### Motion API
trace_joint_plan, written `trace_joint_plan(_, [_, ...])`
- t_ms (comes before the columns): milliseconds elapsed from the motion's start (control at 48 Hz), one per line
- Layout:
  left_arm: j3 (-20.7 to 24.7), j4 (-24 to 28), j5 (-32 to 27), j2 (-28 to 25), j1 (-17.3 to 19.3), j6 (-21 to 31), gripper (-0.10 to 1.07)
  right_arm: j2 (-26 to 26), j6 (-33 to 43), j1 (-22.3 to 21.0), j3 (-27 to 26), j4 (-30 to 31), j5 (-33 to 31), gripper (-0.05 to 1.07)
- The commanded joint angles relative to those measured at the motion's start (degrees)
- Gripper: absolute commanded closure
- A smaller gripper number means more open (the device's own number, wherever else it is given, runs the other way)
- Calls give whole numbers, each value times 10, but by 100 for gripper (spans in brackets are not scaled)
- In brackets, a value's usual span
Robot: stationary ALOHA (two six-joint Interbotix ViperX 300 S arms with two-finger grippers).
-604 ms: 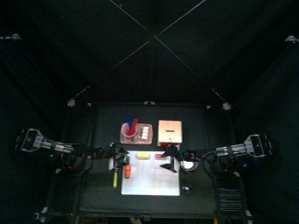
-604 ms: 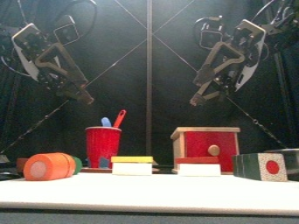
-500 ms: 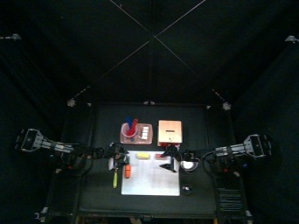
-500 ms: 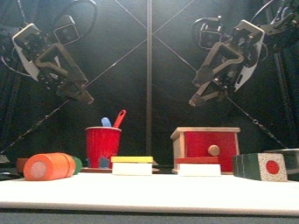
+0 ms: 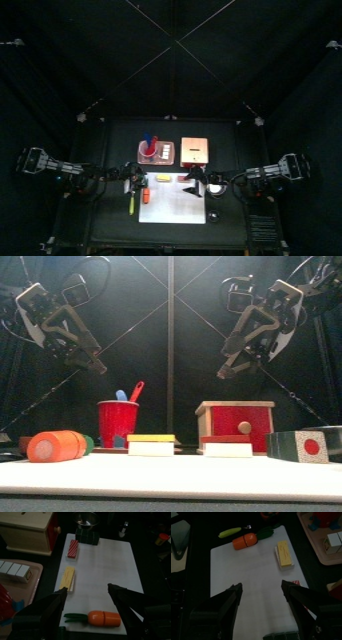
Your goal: Move the carrot to the middle of the cutting board
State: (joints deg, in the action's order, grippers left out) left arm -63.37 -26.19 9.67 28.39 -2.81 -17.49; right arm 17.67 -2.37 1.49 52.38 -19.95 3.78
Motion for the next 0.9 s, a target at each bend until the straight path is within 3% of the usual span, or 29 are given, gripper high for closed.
trace_joint_plan(0, [5, -1, -3, 2, 2, 0, -1, 2, -1, 1, -16, -3, 1, 8])
trace_joint_plan(312, [-10, -3, -4, 2, 3, 0, -1, -31, 1, 2, -47, -7, -11, 8])
trace_joint_plan(479, [-11, -14, -33, 2, 4, 1, -1, -43, 0, 2, -64, -18, -35, 8])
trace_joint_plan(875, [31, -171, -178, -52, 0, 2, 0, -61, 0, 2, -70, -20, -43, 8])
